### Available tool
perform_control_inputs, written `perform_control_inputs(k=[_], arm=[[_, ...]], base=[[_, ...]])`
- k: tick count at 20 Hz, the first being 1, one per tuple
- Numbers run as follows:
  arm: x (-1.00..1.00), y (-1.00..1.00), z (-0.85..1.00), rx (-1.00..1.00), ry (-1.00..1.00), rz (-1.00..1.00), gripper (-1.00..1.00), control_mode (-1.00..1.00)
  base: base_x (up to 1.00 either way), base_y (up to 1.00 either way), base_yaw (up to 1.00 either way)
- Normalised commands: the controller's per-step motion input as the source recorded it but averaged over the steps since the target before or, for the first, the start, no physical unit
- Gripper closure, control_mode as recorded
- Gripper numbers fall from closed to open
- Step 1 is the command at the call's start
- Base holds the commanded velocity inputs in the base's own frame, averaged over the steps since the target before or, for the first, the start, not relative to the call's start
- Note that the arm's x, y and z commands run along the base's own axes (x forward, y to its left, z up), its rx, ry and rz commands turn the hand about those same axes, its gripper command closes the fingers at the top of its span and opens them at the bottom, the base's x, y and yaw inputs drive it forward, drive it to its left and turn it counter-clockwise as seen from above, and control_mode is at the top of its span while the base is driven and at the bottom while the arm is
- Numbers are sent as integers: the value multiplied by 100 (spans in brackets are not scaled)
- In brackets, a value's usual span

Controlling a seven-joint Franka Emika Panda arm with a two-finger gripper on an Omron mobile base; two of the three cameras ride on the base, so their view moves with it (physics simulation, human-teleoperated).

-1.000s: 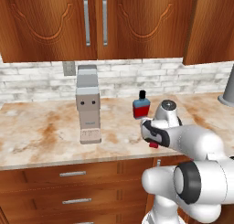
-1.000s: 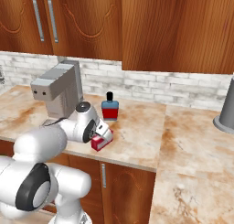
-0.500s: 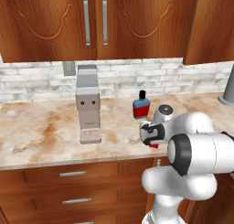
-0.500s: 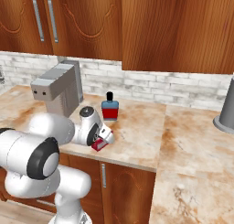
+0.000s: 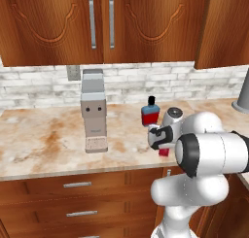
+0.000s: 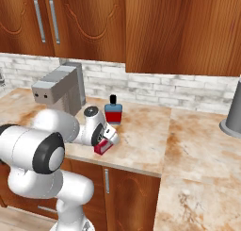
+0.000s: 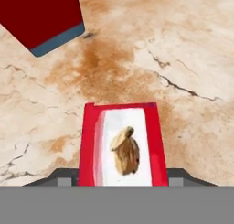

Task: Pick the canned food and boxed food from the counter and place them in the cabinets closest to them.

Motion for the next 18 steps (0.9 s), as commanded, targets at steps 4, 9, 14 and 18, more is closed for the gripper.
perform_control_inputs(k=[4,9,14,18], arm=[[-1,-1,2,0,0,0,100,-100],[-13,-9,20,0,0,-2,100,-100],[-23,-14,48,0,6,-1,100,-100],[-26,-11,67,0,10,-1,100,-100]], base=[[0,0,0],[0,0,0],[0,0,0],[0,0,0]])
